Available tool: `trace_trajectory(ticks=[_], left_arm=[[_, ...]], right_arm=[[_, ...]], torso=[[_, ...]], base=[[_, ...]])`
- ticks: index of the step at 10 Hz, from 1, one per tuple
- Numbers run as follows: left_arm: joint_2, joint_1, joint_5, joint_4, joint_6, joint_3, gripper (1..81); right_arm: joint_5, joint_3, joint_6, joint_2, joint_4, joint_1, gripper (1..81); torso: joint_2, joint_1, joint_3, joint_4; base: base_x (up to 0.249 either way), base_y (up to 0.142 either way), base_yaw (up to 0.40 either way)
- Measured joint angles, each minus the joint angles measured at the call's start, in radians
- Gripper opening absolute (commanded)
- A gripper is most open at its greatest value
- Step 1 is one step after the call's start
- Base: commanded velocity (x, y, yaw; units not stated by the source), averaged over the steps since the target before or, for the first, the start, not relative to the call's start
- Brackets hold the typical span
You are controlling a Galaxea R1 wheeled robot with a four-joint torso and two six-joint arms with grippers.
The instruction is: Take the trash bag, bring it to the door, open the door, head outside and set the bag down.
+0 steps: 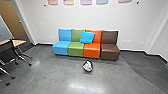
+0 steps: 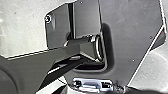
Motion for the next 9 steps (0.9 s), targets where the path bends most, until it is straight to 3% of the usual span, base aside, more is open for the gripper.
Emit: trace_trajectory(ticks=[3,9], left_arm=[[0.0,0.0,0.0,0.0,0.0,0.0,81.1],[0.0,0.0,0.0,0.0,0.0,0.0,81.1]], right_arm=[[0.002,0.0,0.0,0.011,0.0,0.0,81.1],[0.002,0.0,0.0,0.011,0.0,-0.005,81.1]], torso=[[0.0,0.0,0.0,0.0],[0.0,0.0,0.0,0.0]], base=[[0.136,0.071,0.0],[0.133,0.0,0.0]])
